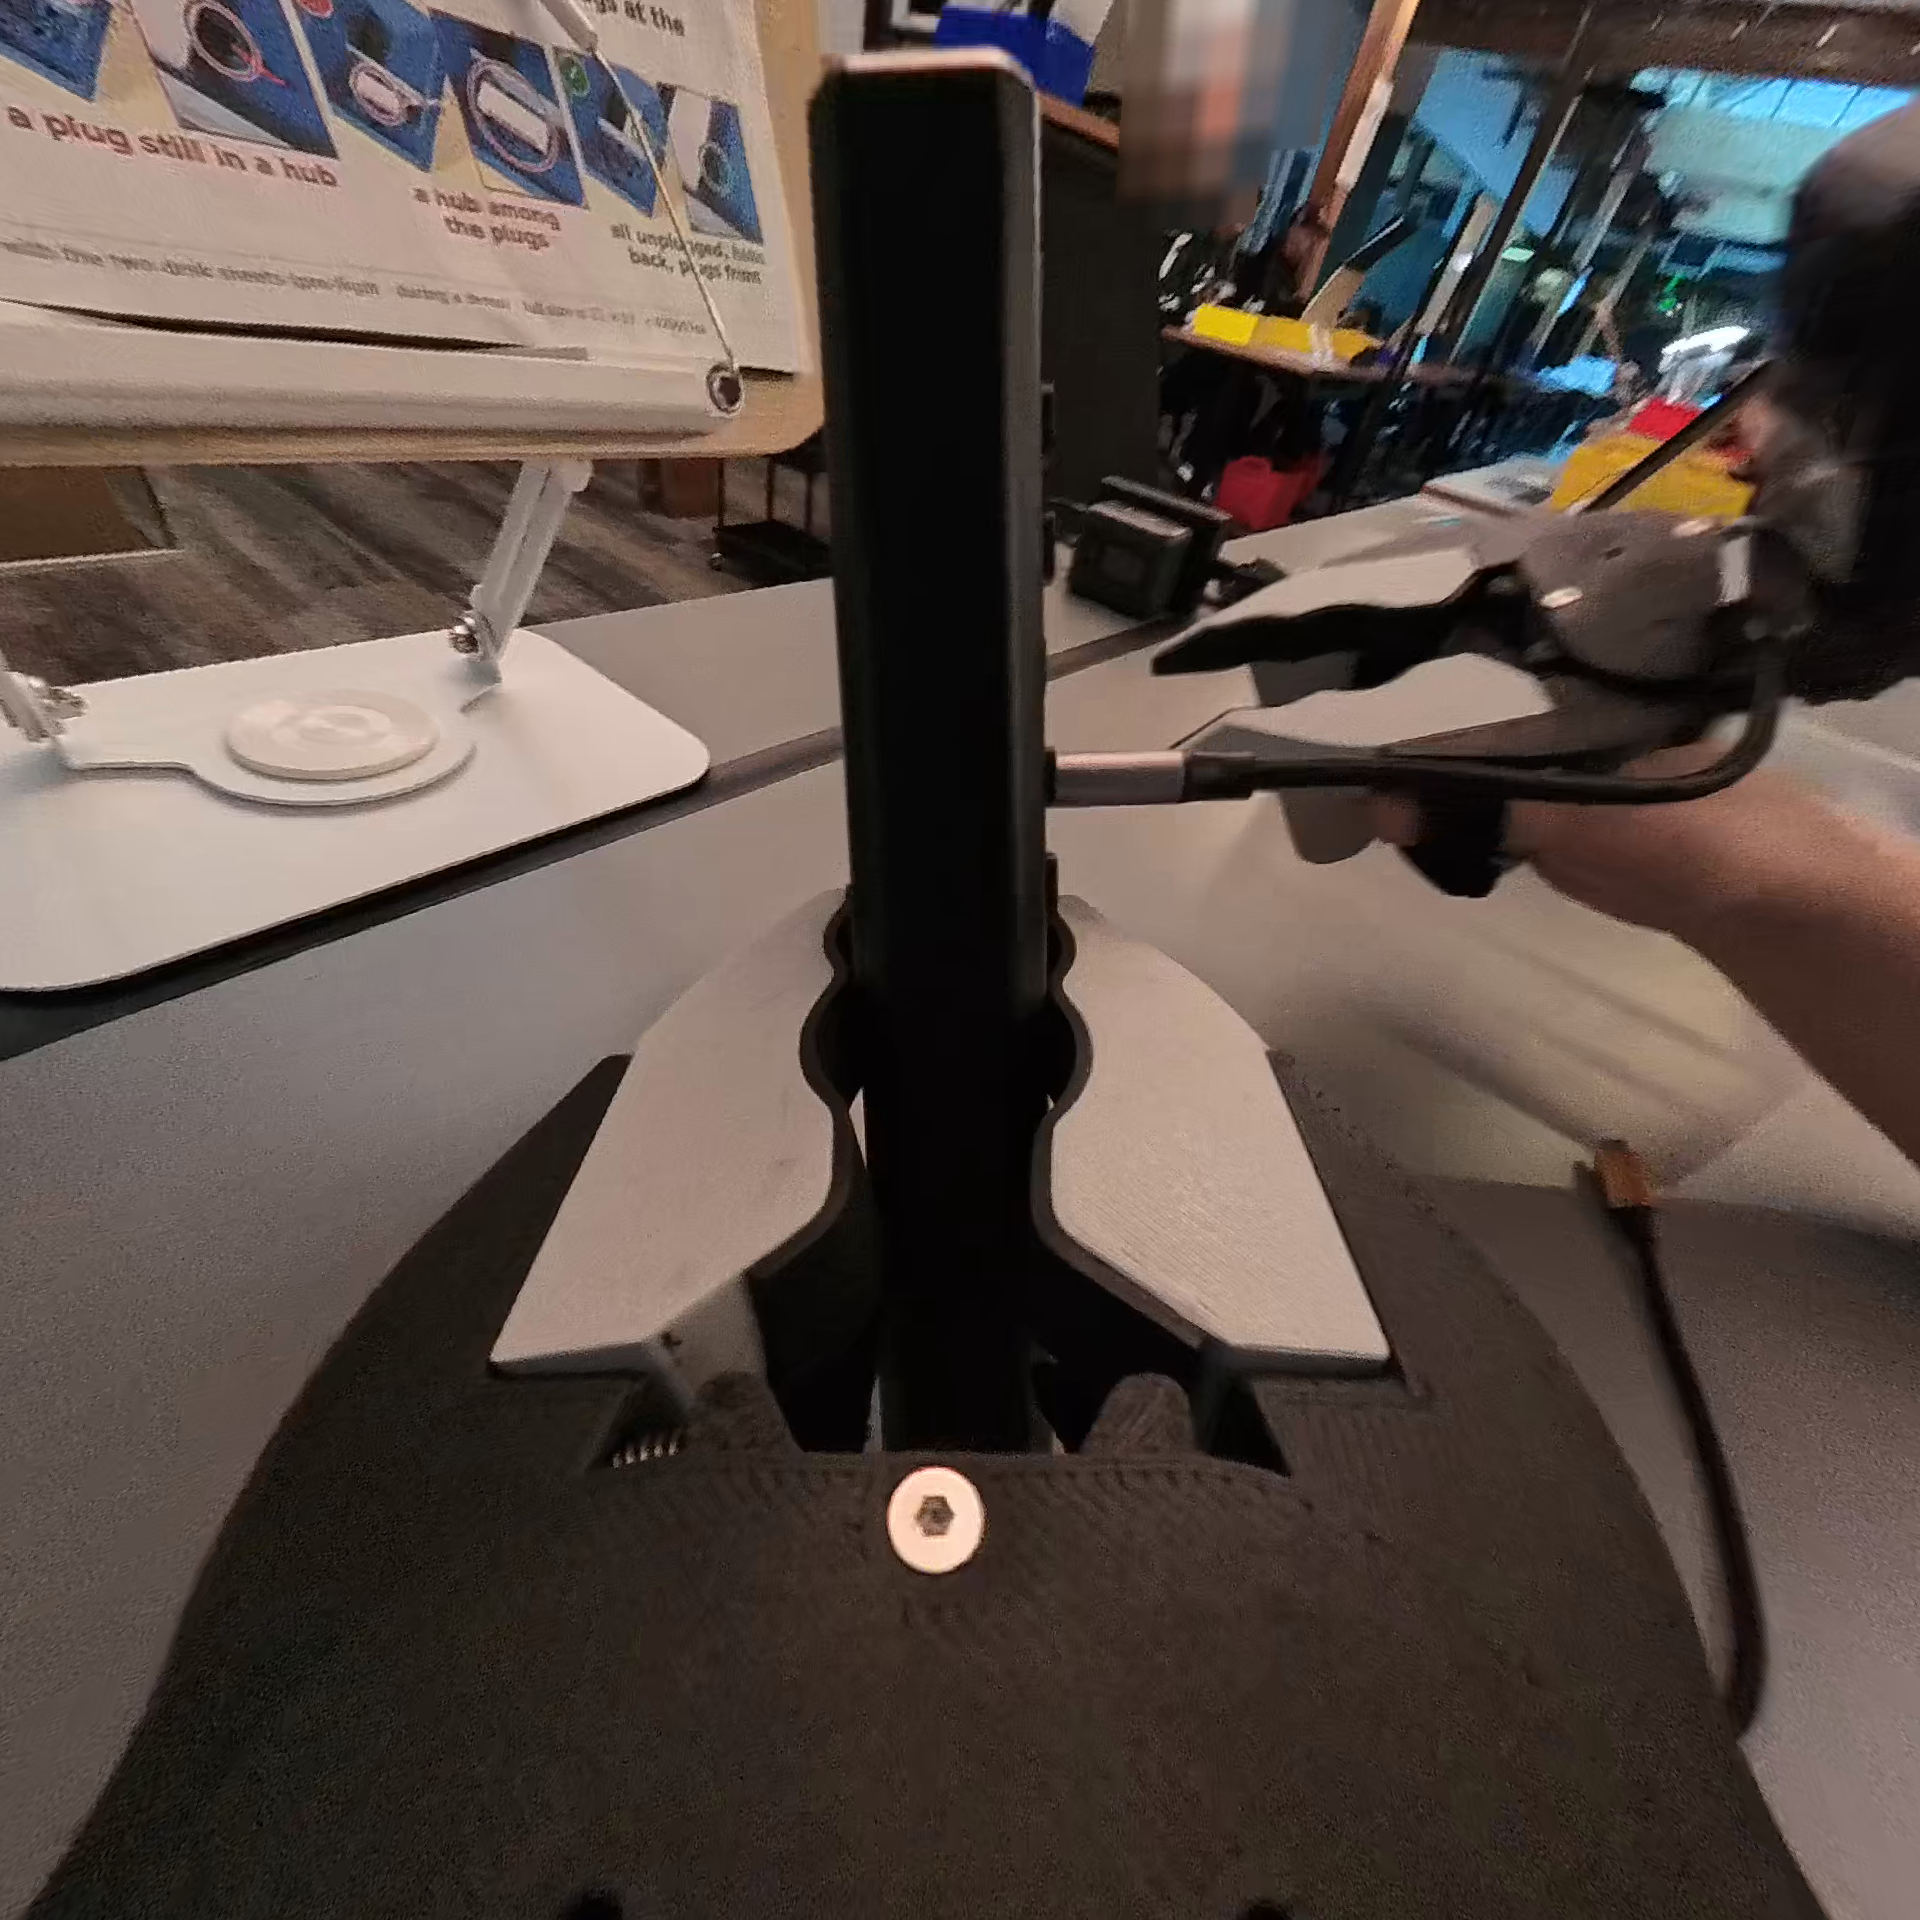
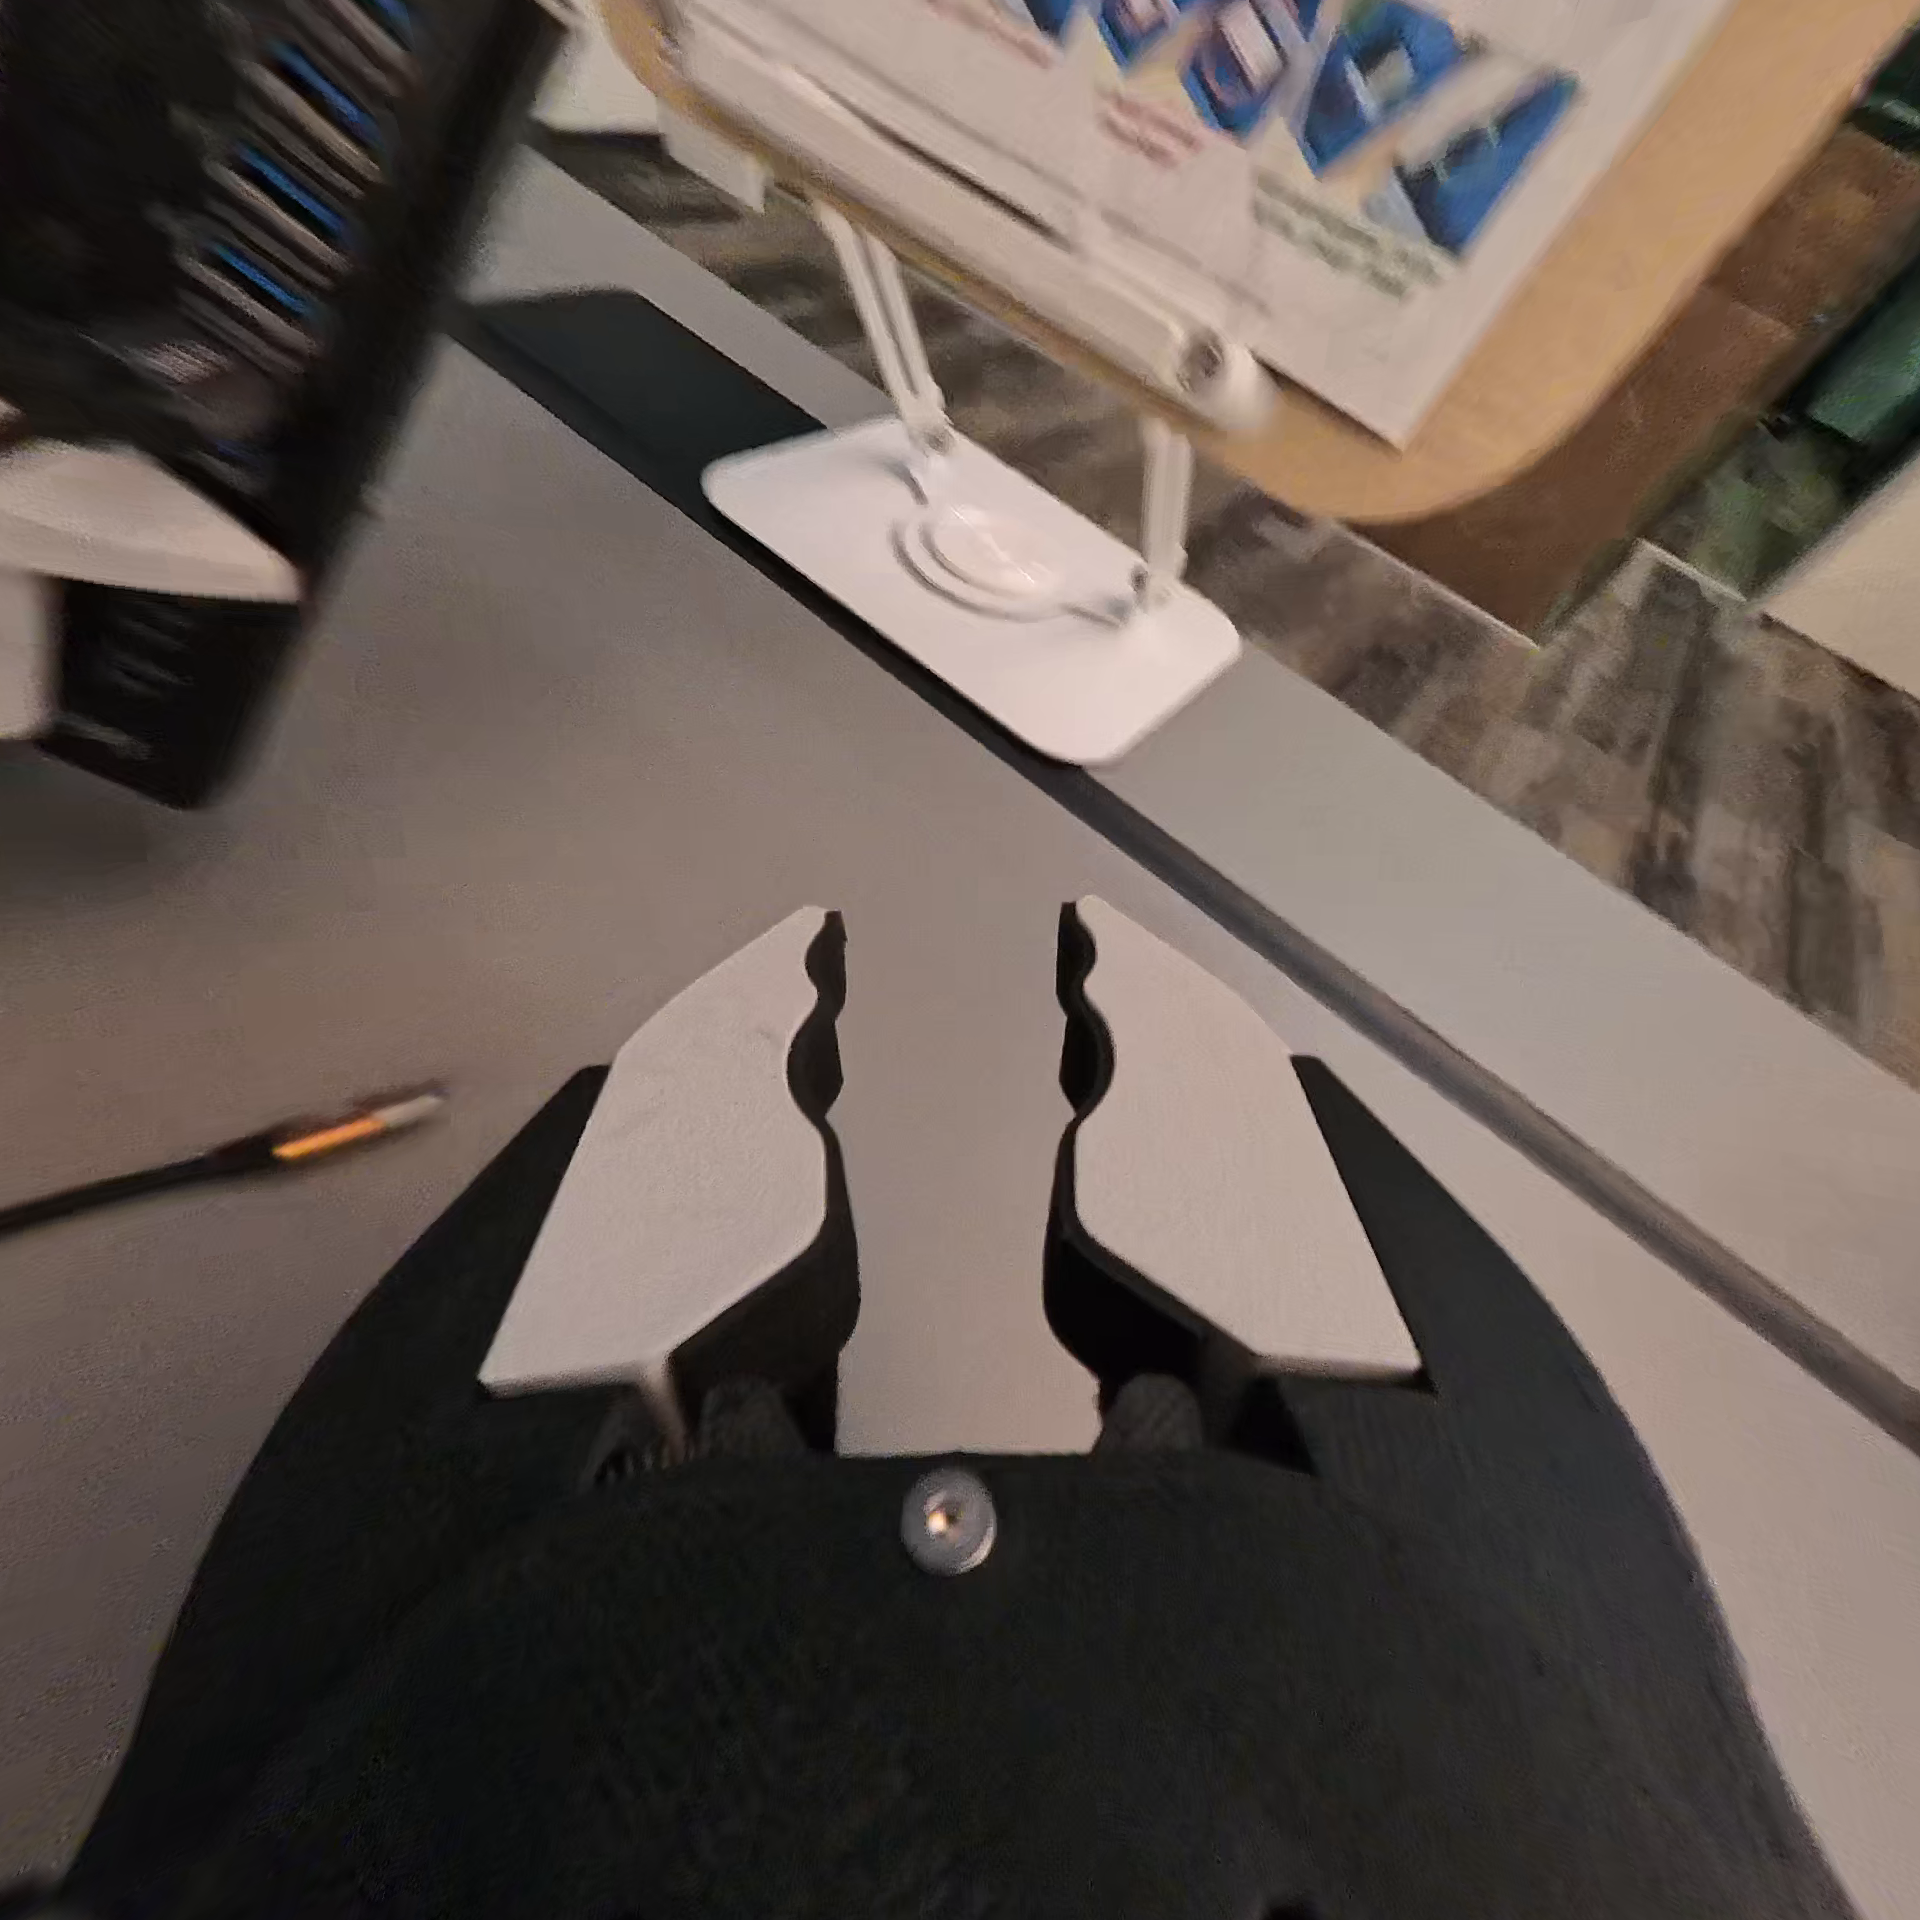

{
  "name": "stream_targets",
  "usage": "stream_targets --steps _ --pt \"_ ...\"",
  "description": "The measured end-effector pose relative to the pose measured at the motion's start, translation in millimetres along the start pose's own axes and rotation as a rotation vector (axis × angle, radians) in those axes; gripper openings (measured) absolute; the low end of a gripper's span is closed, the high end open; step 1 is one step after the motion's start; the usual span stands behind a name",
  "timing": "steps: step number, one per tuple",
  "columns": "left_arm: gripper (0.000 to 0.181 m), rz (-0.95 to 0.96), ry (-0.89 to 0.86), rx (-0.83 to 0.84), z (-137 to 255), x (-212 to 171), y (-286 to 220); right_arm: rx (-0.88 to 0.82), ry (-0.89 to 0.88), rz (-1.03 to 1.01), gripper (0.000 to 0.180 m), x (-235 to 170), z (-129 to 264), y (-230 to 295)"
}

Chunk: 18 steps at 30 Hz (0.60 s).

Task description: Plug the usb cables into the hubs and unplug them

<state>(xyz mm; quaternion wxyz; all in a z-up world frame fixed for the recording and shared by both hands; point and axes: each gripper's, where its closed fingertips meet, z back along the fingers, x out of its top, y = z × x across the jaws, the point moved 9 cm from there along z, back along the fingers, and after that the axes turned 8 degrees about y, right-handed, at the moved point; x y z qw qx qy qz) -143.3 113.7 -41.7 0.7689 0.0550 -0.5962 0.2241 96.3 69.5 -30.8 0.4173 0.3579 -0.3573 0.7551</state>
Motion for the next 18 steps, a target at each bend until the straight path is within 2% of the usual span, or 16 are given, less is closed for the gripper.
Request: stream_targets --steps 3,7,12,15,18 --pt "0.029 0.036 -0.007 -0.069 -0.9 0.8 -4.3 0.012 0.026 -0.13 0.039 -15.7 -4.3 -17.0" --pt "0.029 0.06 -0.022 -0.13 -3.8 2.8 -12.2 0.167 -0.05 -0.379 0.033 -27.0 -0.8 -38.0" --pt "0.029 0.052 -0.035 -0.163 -7.3 5.9 -22.6 0.209 -0.207 -0.526 0.032 -23.8 29.9 -70.3" --pt "0.029 0.015 -0.03 -0.16 -10.6 7.3 -30.6 0.325 -0.275 -0.544 0.05 7.5 56.7 -66.3" --pt "0.028 -0.052 -0.005 -0.16 -16.1 8.3 -43.6 0.496 -0.265 -0.613 0.071 41.5 63.6 -32.7"
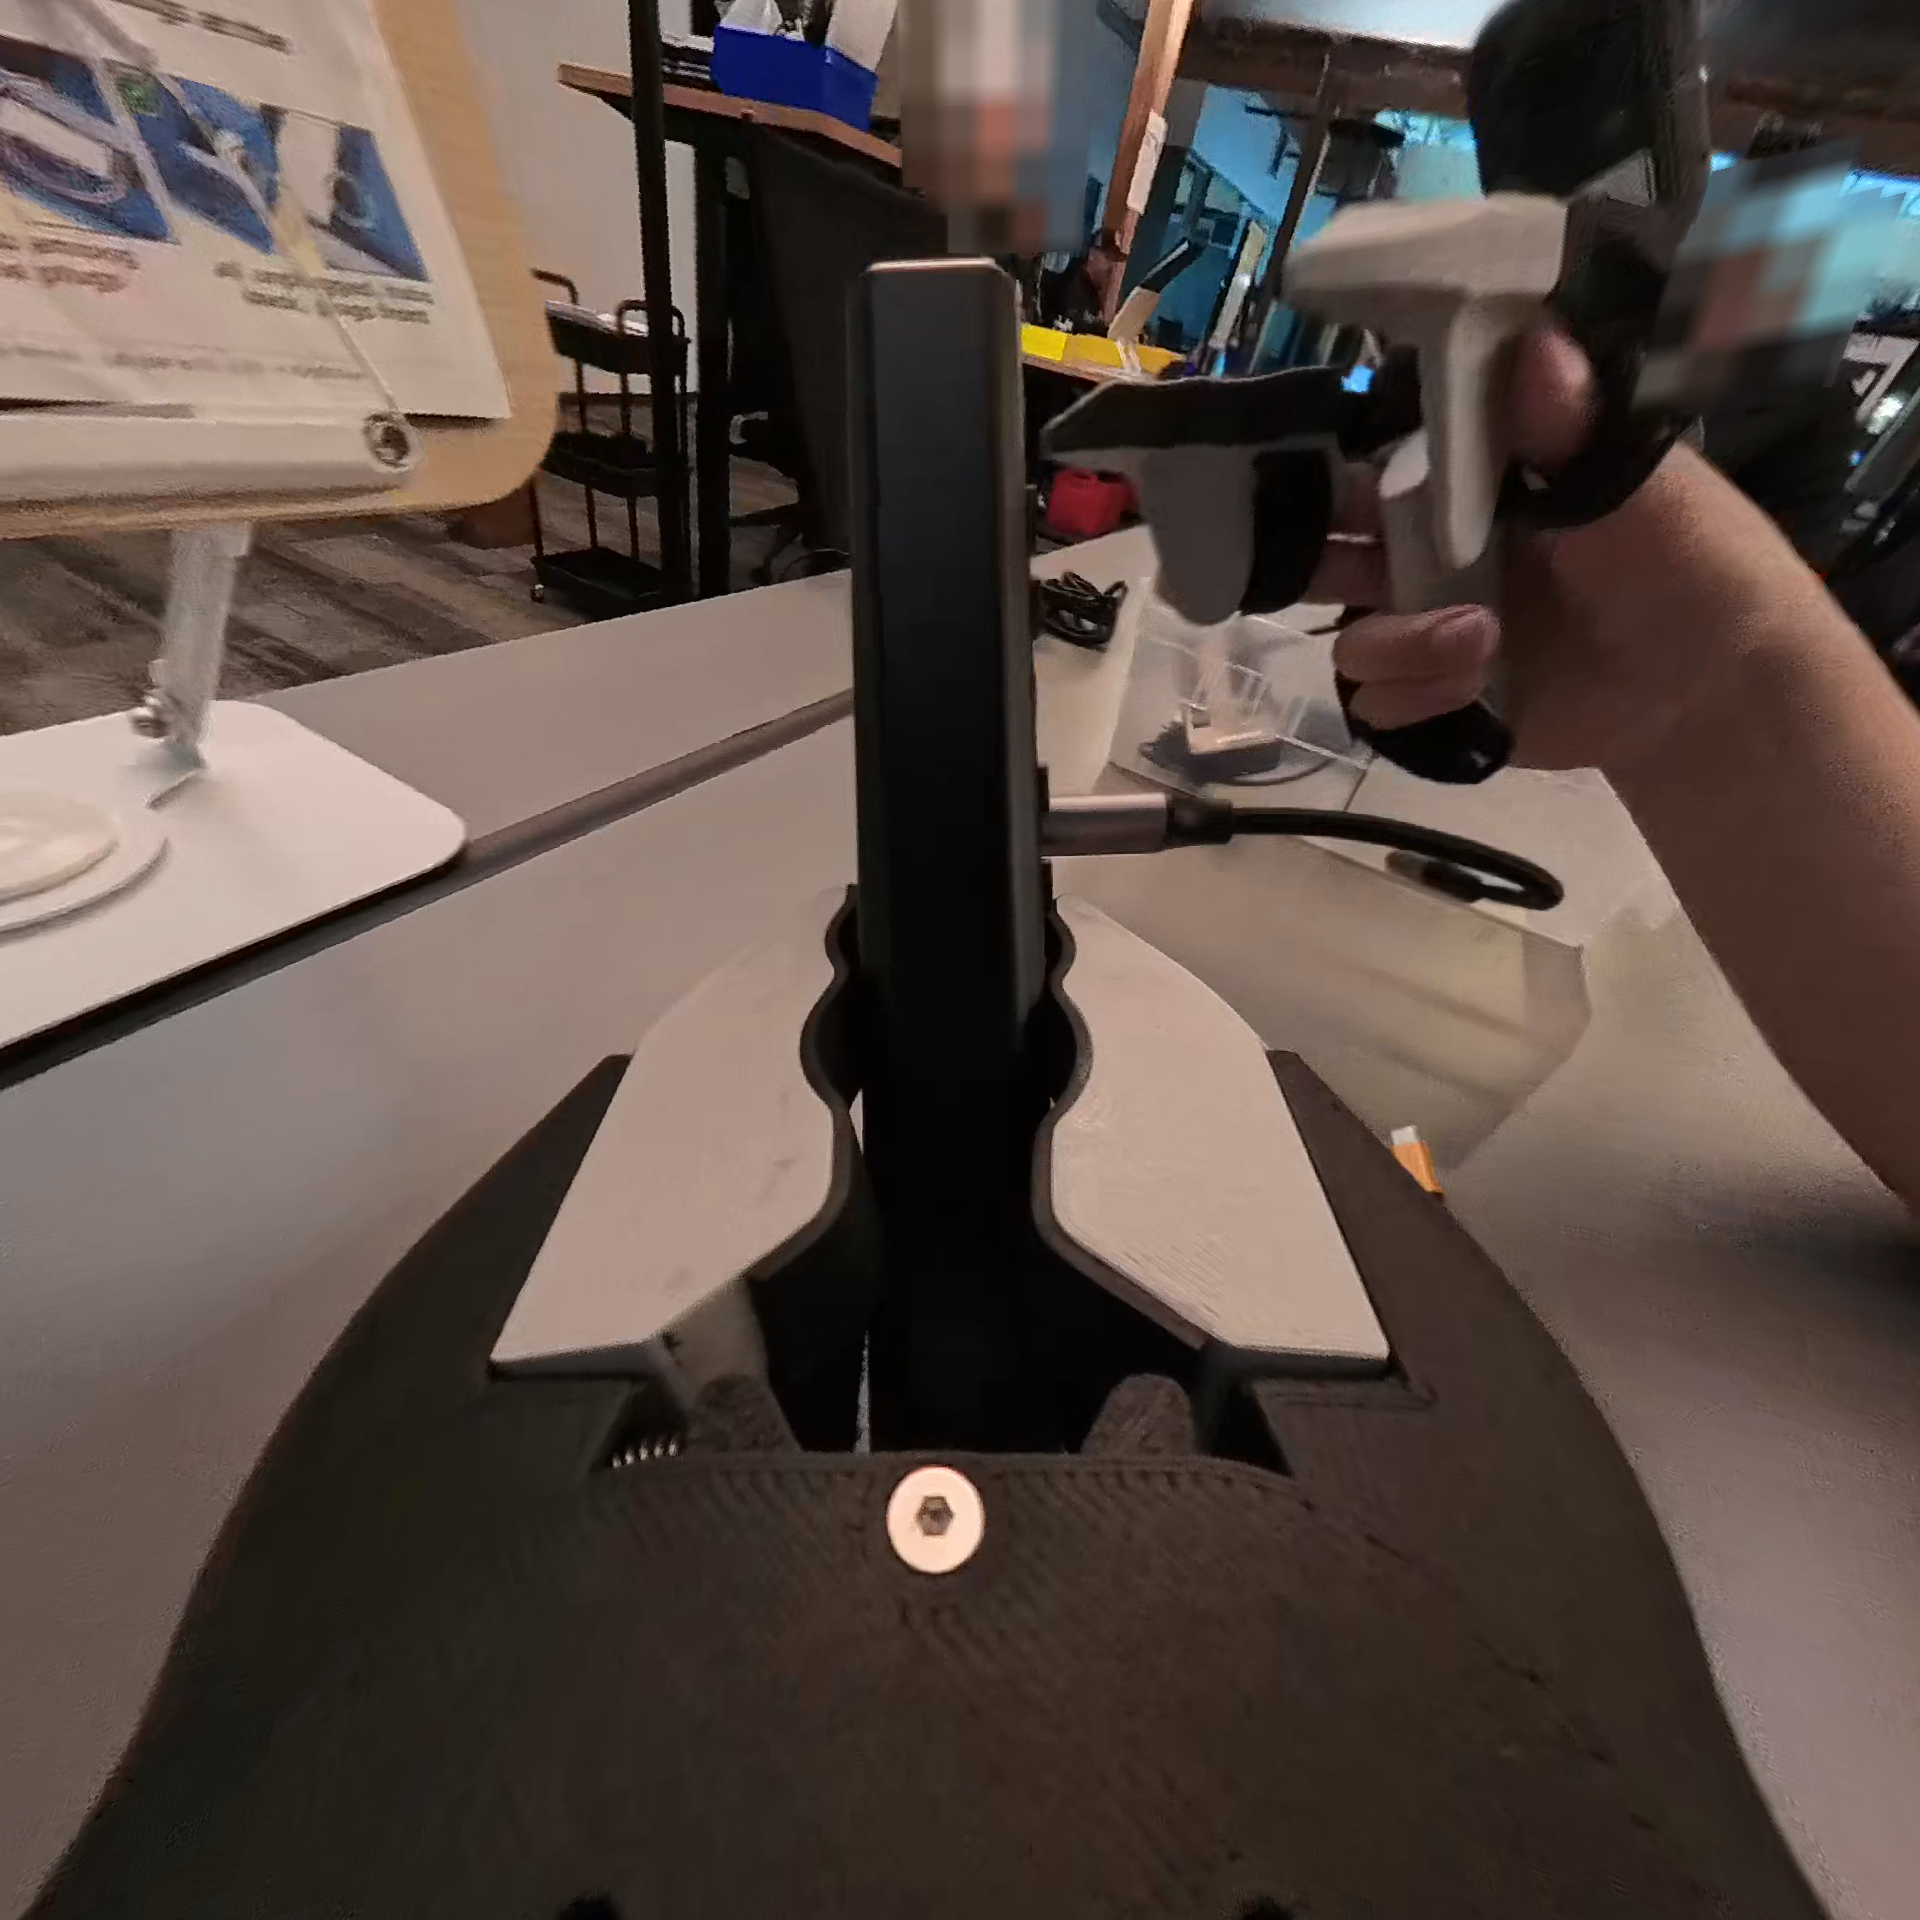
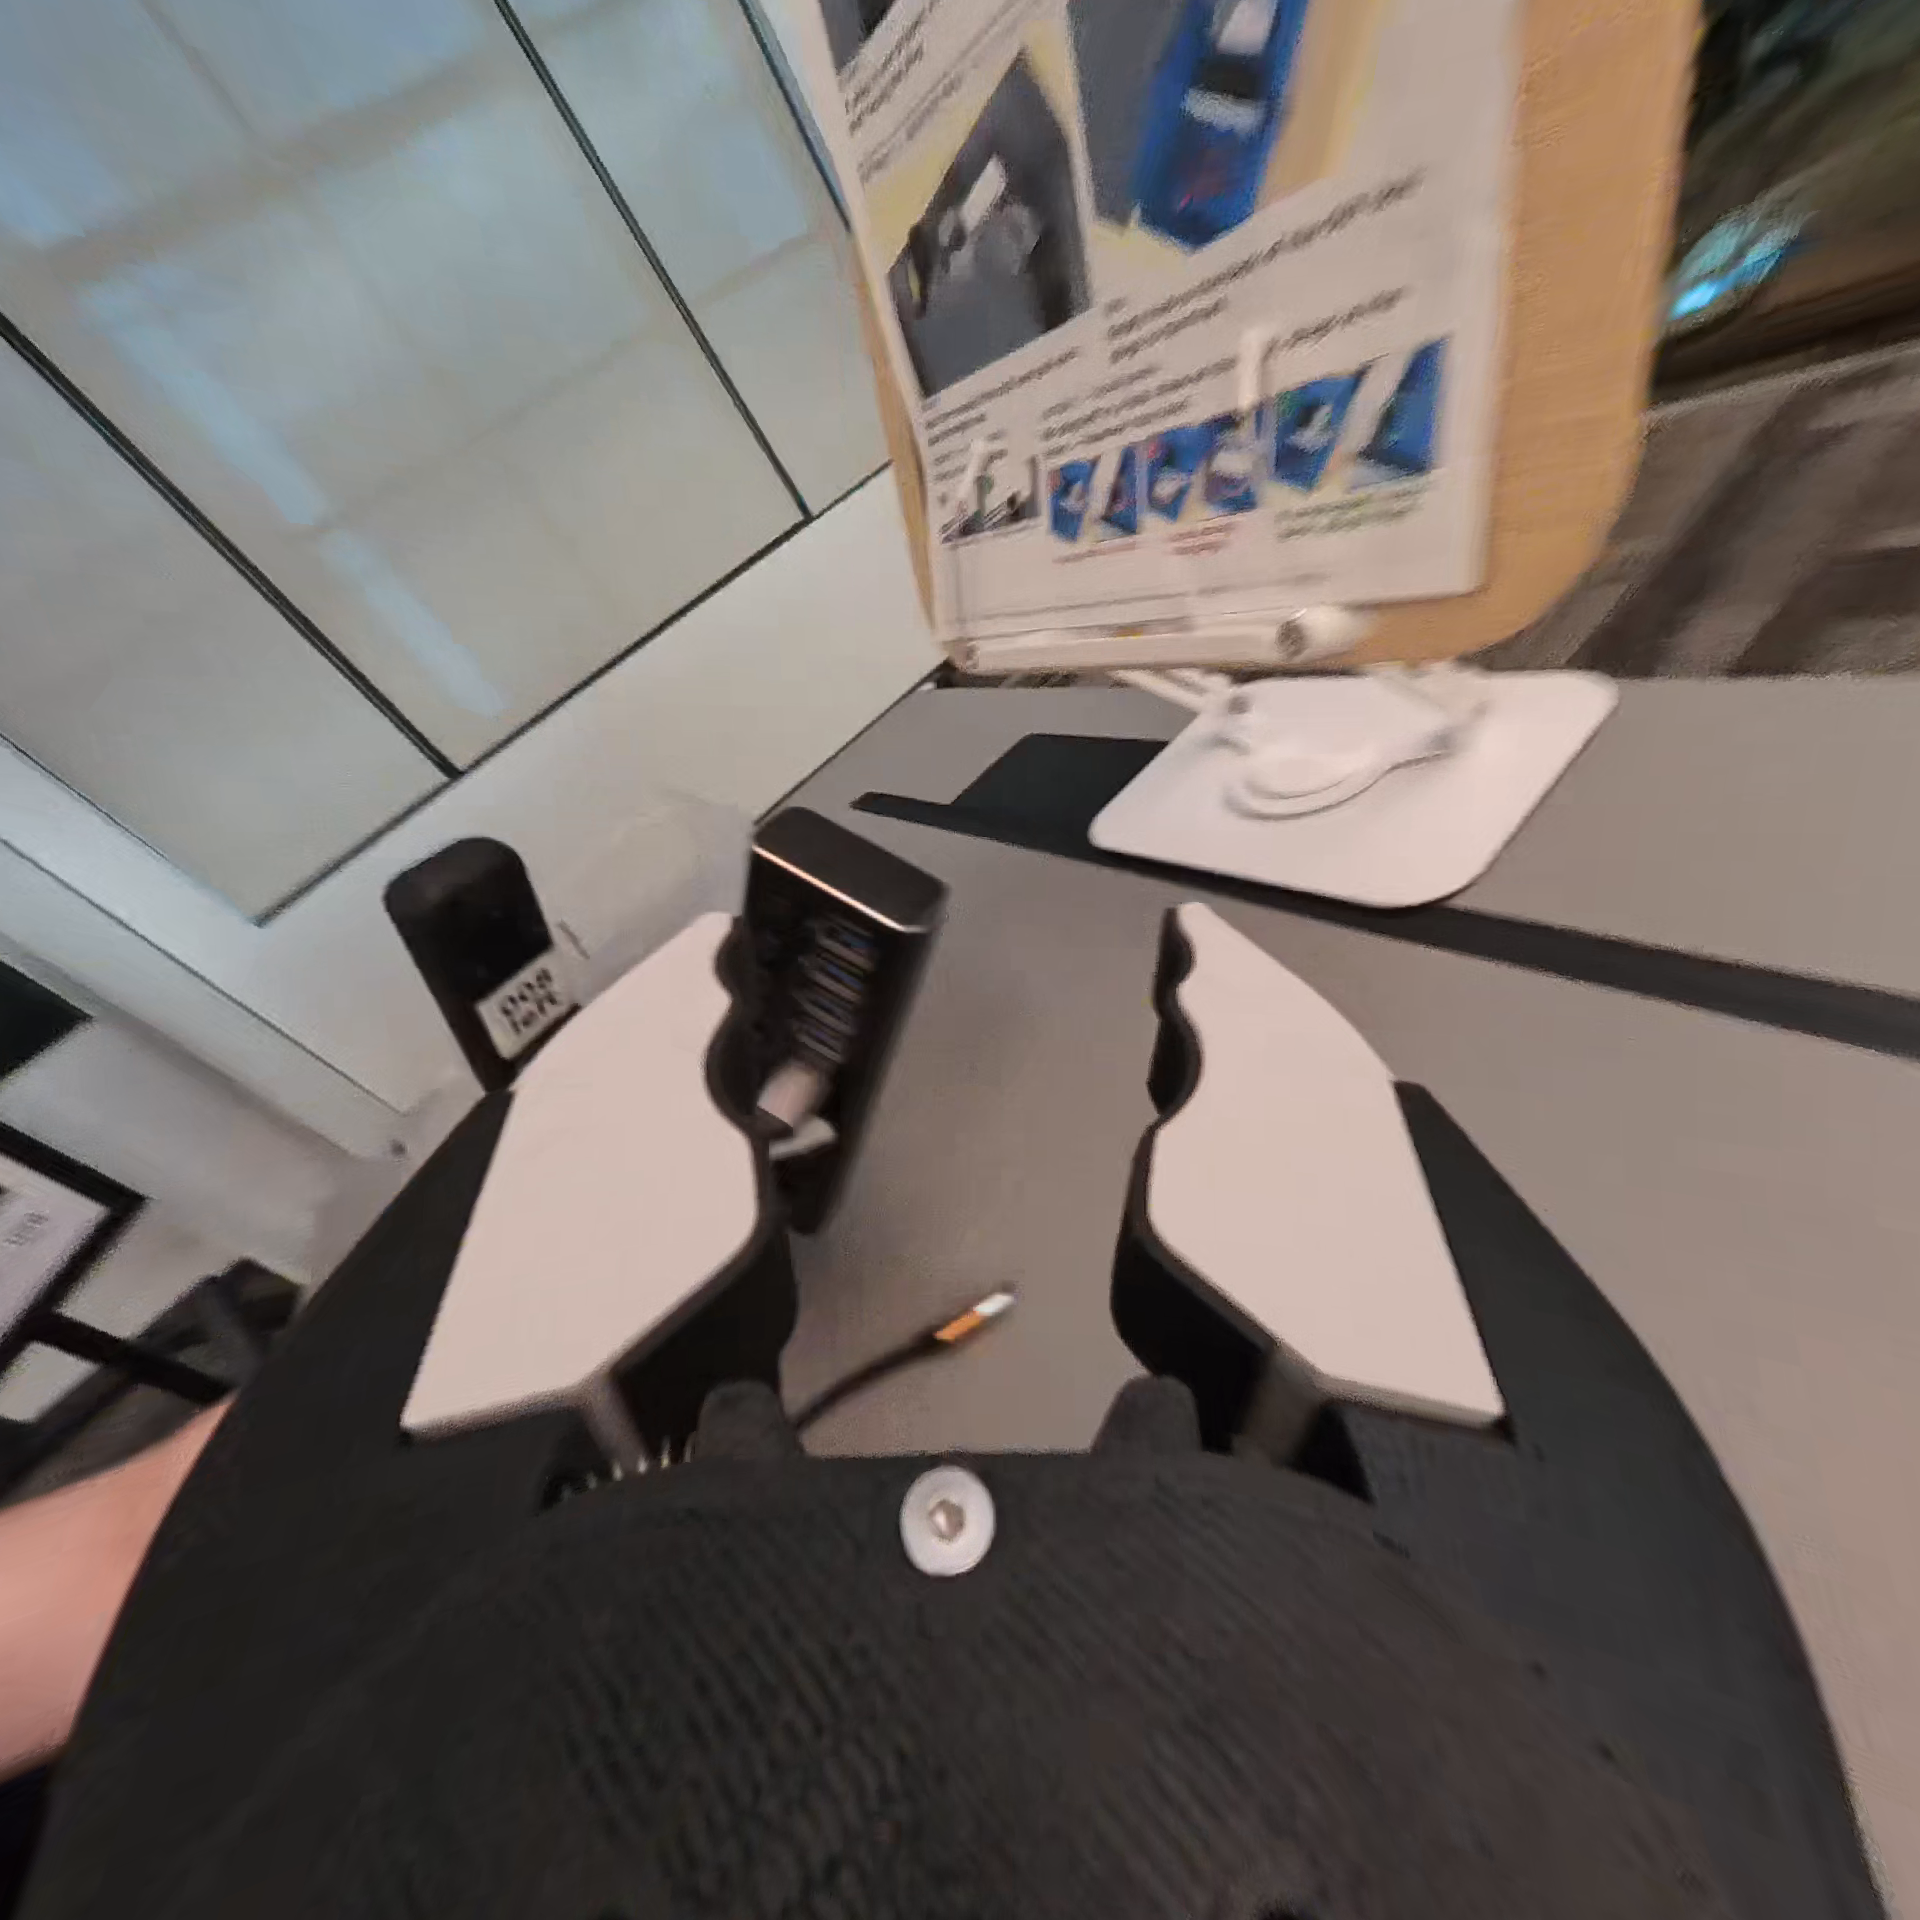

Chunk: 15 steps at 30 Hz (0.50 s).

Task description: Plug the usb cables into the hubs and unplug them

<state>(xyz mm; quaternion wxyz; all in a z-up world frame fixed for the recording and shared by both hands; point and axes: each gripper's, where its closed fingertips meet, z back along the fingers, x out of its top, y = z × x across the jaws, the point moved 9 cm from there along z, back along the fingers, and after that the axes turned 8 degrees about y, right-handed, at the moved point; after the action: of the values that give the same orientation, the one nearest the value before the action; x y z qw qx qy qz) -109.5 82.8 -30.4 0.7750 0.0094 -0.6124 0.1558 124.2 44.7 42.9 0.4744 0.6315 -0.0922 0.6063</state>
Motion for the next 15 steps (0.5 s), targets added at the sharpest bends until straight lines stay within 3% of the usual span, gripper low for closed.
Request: stream_targets --steps 2,4,7,11,15 --pt "0.028 -0.019 0.018 -0.013 -5.8 -0.2 -7.9 0.023 0.092 -0.153 0.086 -14.4 -27.3 12.9" --pt "0.029 -0.062 0.043 -0.01 -10.1 -2.0 -13.5 0.11 0.238 -0.209 0.087 -29.0 -49.9 15.4" --pt "0.029 -0.166 0.081 0.021 -14.0 -5.4 -16.8 0.202 0.149 -0.239 0.061 -34.0 -60.8 14.3" --pt "0.029 -0.251 0.193 0.085 -11.9 -11.0 -3.1 0.16 0.137 -0.026 0.06 -32.7 -74.5 25.9" --pt "0.029 -0.188 0.202 0.11 -0.5 -24.9 19.3 0.078 0.231 0.203 0.061 -31.2 -109.5 48.1"
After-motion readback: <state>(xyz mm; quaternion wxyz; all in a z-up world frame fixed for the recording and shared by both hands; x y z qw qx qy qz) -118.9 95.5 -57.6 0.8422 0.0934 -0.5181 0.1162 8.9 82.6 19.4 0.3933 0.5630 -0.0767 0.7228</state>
